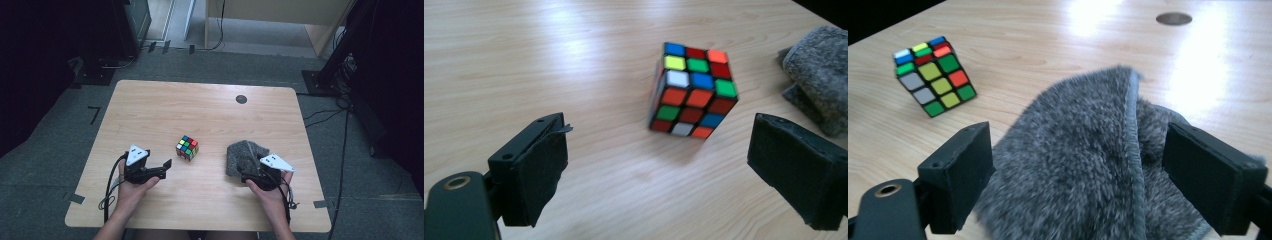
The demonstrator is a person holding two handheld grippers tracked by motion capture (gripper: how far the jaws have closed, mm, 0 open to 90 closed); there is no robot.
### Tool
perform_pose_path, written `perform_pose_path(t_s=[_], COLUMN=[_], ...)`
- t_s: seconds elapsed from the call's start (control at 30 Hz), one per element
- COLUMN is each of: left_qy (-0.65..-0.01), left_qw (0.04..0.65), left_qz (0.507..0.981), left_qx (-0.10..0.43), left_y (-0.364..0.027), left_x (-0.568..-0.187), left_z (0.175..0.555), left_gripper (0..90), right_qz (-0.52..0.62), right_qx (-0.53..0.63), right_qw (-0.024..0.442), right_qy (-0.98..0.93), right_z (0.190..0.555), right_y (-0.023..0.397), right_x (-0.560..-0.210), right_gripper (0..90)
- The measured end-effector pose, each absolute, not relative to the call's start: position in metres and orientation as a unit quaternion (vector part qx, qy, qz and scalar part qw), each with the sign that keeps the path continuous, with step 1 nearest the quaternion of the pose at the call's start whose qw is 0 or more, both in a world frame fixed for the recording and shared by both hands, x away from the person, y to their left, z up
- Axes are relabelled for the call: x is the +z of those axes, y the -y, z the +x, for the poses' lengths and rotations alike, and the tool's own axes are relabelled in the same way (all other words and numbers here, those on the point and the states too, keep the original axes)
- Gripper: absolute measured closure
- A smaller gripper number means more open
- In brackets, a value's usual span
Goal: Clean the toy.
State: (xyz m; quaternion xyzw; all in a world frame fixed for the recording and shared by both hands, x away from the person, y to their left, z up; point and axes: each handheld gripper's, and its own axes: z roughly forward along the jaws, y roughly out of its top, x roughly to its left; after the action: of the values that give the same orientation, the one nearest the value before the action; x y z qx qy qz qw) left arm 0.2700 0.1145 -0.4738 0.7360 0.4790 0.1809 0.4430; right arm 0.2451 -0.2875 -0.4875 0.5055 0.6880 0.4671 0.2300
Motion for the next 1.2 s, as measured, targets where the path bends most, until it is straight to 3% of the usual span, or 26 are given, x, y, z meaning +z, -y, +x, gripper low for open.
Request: perform_pose_path(t_s=[0.1,0.4,0.63,1.2], left_qy=[-0.486,-0.506,-0.518,-0.538], left_qw=[0.441,0.437,0.434,0.341], left_qz=[0.731,0.716,0.706,0.729], left_qx=[0.185,0.201,0.212,0.251], left_y=[-0.129,-0.169,-0.194,-0.229], left_x=[-0.476,-0.478,-0.484,-0.507], left_z=[0.262,0.241,0.228,0.217], left_gripper=[9.8,9.4,3.6,3.7], right_qz=[0.502,0.52,0.539,0.584], right_qx=[0.463,0.446,0.421,0.356], right_qw=[0.228,0.237,0.247,0.235], right_qy=[-0.694,-0.689,-0.686,-0.691], right_z=[0.239,0.226,0.204,0.175], right_y=[0.29,0.311,0.35,0.412], right_x=[-0.482,-0.474,-0.483,-0.516], right_gripper=[0.0,0.0,0.0,0.0])
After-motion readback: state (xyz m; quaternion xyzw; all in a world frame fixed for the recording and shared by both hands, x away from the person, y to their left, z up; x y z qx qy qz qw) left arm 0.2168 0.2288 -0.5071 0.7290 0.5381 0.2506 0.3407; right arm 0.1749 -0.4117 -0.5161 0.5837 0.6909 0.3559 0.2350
